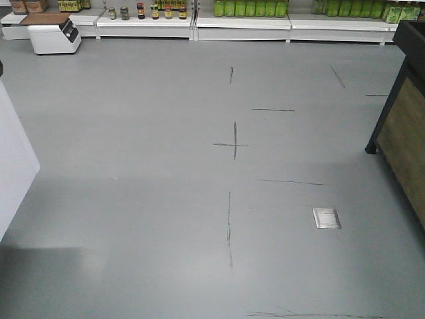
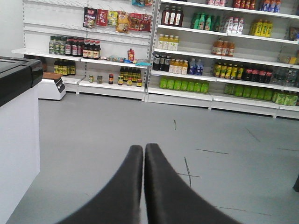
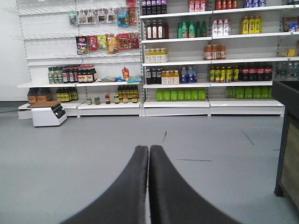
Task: Pick three apples into basket with both arms
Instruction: 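Drive the base across the floor toward the fruit display table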
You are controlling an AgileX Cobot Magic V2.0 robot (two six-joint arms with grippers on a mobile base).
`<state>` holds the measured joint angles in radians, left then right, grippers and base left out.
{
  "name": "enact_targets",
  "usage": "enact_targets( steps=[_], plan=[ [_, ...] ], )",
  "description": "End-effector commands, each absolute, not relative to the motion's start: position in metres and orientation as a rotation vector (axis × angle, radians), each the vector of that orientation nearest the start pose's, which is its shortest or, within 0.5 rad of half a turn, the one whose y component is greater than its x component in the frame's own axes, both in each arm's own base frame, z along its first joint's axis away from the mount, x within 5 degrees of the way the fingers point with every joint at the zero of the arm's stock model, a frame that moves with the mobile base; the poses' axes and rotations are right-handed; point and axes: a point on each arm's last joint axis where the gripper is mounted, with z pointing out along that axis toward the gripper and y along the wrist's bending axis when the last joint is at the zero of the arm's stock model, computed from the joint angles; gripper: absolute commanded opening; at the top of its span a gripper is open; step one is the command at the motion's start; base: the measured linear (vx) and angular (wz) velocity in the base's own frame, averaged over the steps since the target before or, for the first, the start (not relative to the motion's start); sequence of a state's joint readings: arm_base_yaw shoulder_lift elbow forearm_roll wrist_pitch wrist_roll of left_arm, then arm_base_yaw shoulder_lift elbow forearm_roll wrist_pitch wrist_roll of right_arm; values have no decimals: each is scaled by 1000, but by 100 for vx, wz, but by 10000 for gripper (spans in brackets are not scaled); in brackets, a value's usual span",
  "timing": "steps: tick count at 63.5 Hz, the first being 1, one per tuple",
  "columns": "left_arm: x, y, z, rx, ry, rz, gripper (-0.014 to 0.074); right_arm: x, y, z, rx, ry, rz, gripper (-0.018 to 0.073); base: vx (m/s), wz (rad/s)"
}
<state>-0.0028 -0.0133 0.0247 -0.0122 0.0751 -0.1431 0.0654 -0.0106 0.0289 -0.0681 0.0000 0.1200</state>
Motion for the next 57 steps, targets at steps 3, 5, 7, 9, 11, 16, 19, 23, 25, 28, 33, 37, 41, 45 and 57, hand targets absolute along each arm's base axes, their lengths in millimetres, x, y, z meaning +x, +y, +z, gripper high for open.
enact_targets(
  steps=[3, 5, 7, 9, 11, 16, 19, 23, 25, 28, 33, 37, 41, 45, 57],
  plan=[
    [56, 0, 199, -122, 1500, -131, -6, 56, 4, 206, -17, 1436, 89, -9, 8, -6],
    [56, 0, 199, -122, 1500, -131, -6, 56, 4, 206, -17, 1436, 89, -9, 7, -10],
    [56, 0, 199, -122, 1500, -131, -6, 56, 4, 206, -17, 1436, 89, -9, 7, -14],
    [56, 0, 199, -122, 1500, -131, -6, 56, 4, 206, -17, 1436, 89, -9, 6, -16],
    [56, 0, 199, -122, 1500, -131, -6, 56, 4, 206, -17, 1436, 89, -9, 6, -18],
    [56, 0, 199, -122, 1500, -131, -6, 56, 4, 206, -17, 1436, 89, -9, 7, -17],
    [56, 0, 199, -122, 1500, -131, -6, 56, 4, 206, -17, 1436, 89, -9, 7, -16],
    [56, 0, 199, -122, 1500, -131, -6, 56, 4, 206, -17, 1436, 89, -9, 7, -13],
    [56, 0, 199, -122, 1500, -131, -6, 56, 4, 206, -17, 1436, 89, -9, 7, -11],
    [56, 0, 199, -122, 1500, -131, -6, 56, 4, 206, -17, 1436, 89, -9, 8, -10],
    [56, 0, 199, -122, 1500, -131, -6, 56, 4, 206, -17, 1436, 89, -9, 8, -9],
    [56, 0, 199, -122, 1500, -131, -6, 56, 4, 206, -17, 1436, 89, -9, 8, -10],
    [56, 0, 199, -122, 1500, -131, -6, 56, 4, 206, -17, 1436, 89, -9, 9, -11],
    [56, 0, 199, -122, 1500, -131, -6, 56, 4, 206, -17, 1436, 89, -9, 9, -13],
    [56, 0, 199, -122, 1500, -131, -6, 56, 4, 206, -17, 1436, 89, -9, 10, -12]
  ],
)
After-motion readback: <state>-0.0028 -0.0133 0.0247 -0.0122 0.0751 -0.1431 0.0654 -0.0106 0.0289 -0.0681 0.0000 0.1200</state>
